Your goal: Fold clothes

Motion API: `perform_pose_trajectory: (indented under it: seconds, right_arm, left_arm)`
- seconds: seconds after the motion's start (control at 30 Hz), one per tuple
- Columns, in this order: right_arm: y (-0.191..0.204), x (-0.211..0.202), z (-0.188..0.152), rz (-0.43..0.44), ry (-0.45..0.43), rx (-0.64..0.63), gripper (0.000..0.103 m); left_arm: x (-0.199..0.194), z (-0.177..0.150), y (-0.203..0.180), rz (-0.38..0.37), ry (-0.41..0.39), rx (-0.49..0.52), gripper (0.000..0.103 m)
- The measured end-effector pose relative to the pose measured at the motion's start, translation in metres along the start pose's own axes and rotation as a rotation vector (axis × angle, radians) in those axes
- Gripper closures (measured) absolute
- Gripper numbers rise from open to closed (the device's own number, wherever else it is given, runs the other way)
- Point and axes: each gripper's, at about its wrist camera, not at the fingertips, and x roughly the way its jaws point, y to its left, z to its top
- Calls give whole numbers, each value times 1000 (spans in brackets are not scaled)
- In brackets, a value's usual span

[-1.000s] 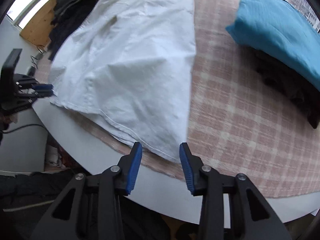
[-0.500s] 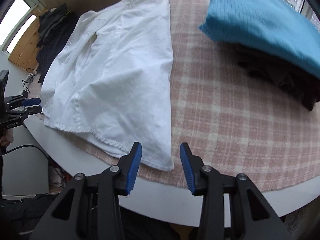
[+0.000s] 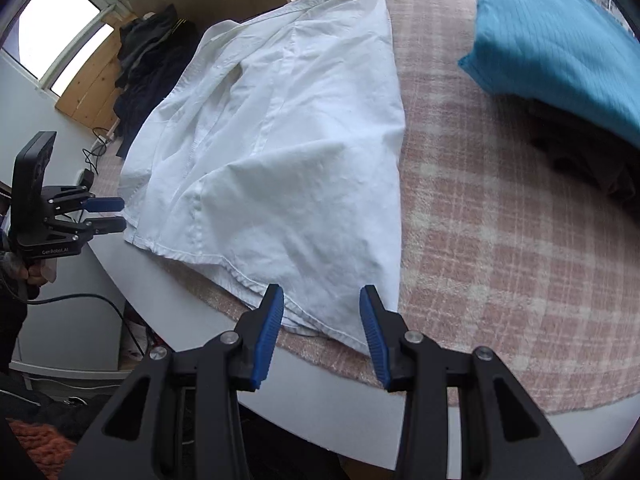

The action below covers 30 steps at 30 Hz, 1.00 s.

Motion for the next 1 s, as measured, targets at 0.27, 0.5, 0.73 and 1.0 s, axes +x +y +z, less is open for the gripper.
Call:
perform_pose_trajectory:
  seconds: [0.27, 0.5, 0.73, 1.0]
  right_arm:
    - [11, -6, -5, 40, -24, -97, 64]
    - [24, 14, -6, -54, 67, -255, 64]
    - [36, 31, -11, -190, 114, -402, 68]
    - [19, 16, -5, -158, 154, -321, 98]
  left_arm:
    - [11, 25, -69, -93, -28, 210, 68]
    - [32, 39, -83, -104, 6, 288, 68]
    - [49, 45, -78, -96, 27, 268, 102]
    - [24, 46, -73, -100, -22, 286, 102]
